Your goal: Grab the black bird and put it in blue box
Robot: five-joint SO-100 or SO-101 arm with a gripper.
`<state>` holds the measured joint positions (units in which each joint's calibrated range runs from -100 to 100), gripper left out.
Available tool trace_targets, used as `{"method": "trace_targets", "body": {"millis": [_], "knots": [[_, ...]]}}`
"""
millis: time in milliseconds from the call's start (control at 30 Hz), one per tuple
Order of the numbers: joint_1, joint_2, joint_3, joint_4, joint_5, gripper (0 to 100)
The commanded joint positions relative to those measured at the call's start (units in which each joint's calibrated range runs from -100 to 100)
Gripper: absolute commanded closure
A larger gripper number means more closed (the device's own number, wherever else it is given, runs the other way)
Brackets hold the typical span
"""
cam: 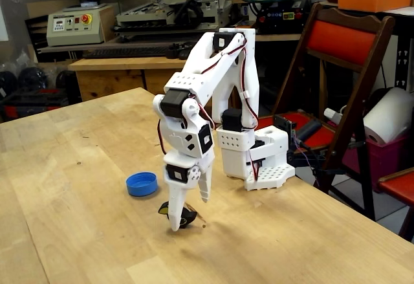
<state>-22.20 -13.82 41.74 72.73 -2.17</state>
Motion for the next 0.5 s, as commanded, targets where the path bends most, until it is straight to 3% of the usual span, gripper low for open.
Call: {"method": "trace_targets", "body": {"millis": [0, 467], "knots": [[3.9, -0.5, 0.4, -3.6, 0.2, 62], [6.9, -0.5, 1.1, -6.0, 0.3, 62]]}}
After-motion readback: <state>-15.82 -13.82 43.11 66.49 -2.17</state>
